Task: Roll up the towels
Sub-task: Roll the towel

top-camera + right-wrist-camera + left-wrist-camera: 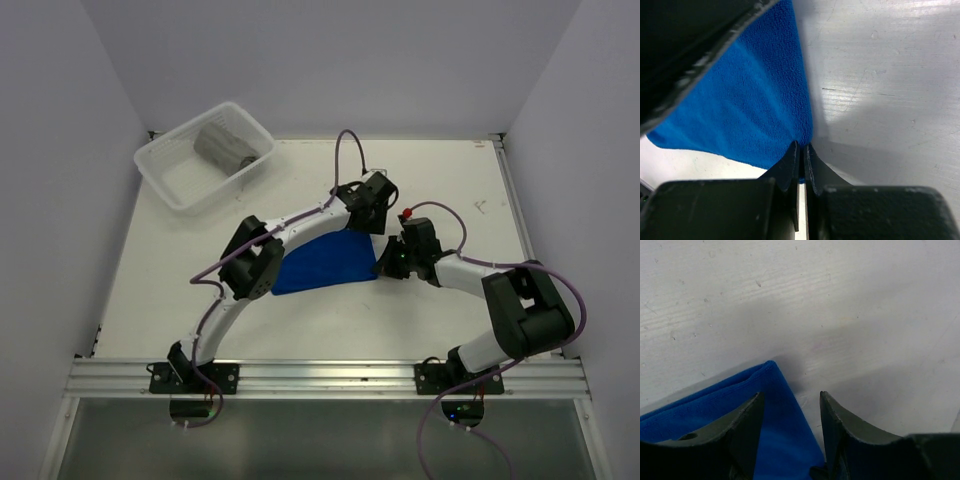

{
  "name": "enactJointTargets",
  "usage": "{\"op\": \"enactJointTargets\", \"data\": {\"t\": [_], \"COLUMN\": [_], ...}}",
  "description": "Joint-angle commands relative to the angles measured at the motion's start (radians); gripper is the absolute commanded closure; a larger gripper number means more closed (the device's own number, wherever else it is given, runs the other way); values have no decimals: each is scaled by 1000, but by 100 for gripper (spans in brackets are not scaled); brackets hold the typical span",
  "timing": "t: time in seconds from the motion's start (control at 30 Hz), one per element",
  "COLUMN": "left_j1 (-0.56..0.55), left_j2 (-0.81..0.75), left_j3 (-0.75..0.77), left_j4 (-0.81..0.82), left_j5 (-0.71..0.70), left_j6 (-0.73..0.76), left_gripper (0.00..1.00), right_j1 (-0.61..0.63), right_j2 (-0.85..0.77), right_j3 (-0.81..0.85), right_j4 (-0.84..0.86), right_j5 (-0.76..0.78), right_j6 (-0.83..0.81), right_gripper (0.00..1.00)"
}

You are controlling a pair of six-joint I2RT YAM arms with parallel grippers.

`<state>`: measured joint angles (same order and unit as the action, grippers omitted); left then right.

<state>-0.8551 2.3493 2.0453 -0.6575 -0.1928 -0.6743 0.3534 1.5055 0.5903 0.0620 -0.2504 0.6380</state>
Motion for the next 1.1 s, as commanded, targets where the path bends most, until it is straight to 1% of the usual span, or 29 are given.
{"op": "enactJointTargets", "data": {"t": [0.0,0.23,0.33,0.43,0.6,0.83,0.87,0.93,0.97,1.07], "left_j1": [4,2,-7,-15,-39,-53,-53,-55,-56,-58], "left_j2": [27,54,73,90,128,160,166,173,177,180], "left_j3": [46,44,61,81,145,164,161,164,164,170], "left_j4": [-42,-10,-27,-63,-162,-232,-232,-226,-222,-205], "left_j5": [-39,-28,-54,-94,-209,-250,-243,-229,-212,-180], "left_j6": [-27,-24,-15,-11,-7,-34,-37,-48,-51,-62], "left_gripper": [48,50,50,50,51,56,60,63,68,73], "right_j1": [-1,1,1,1,1,7,9,12,15,38], "right_j2": [21,22,19,13,5,1,-2,-13,-16,-48], "right_j3": [-20,-38,-44,-49,-66,-93,-95,-96,-92,-73], "right_j4": [2,24,27,39,68,104,104,104,99,53], "right_j5": [65,56,54,51,48,48,46,48,48,88], "right_j6": [5,12,14,23,41,54,55,51,46,9], "right_gripper": [100,100,100,100,100,100,100,100,100,100]}}
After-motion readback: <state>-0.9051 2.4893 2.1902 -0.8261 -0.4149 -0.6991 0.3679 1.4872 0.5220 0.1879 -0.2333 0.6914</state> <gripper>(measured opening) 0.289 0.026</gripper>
